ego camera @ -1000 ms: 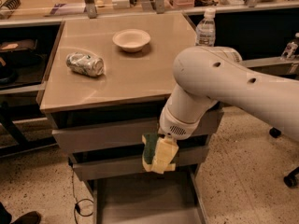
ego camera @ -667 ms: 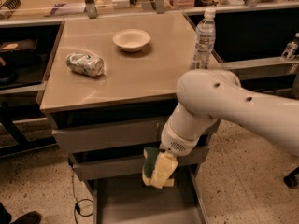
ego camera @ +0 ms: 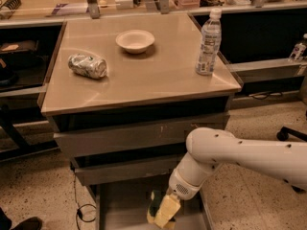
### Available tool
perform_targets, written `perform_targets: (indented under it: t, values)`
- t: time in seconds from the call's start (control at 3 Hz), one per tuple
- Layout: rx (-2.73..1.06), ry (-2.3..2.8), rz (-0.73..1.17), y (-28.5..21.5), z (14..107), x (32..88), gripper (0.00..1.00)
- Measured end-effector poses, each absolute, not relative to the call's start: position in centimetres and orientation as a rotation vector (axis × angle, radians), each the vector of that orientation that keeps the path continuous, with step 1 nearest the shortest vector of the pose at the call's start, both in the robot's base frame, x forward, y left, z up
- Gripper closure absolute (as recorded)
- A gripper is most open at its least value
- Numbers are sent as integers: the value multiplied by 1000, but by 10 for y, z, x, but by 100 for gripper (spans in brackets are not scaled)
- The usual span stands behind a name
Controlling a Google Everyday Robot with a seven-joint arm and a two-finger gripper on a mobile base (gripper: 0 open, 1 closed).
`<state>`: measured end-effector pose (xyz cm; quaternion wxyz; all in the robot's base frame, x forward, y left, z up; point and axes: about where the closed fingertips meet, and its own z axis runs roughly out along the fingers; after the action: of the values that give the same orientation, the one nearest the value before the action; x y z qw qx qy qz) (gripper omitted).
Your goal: Place sponge into bottom drawer
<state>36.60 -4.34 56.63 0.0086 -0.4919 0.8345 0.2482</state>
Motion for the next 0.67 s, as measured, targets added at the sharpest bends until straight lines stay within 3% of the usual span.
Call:
perform_targets:
  t: [0.67]
  values:
    - [-1472,2650,874,-40,534,356,100]
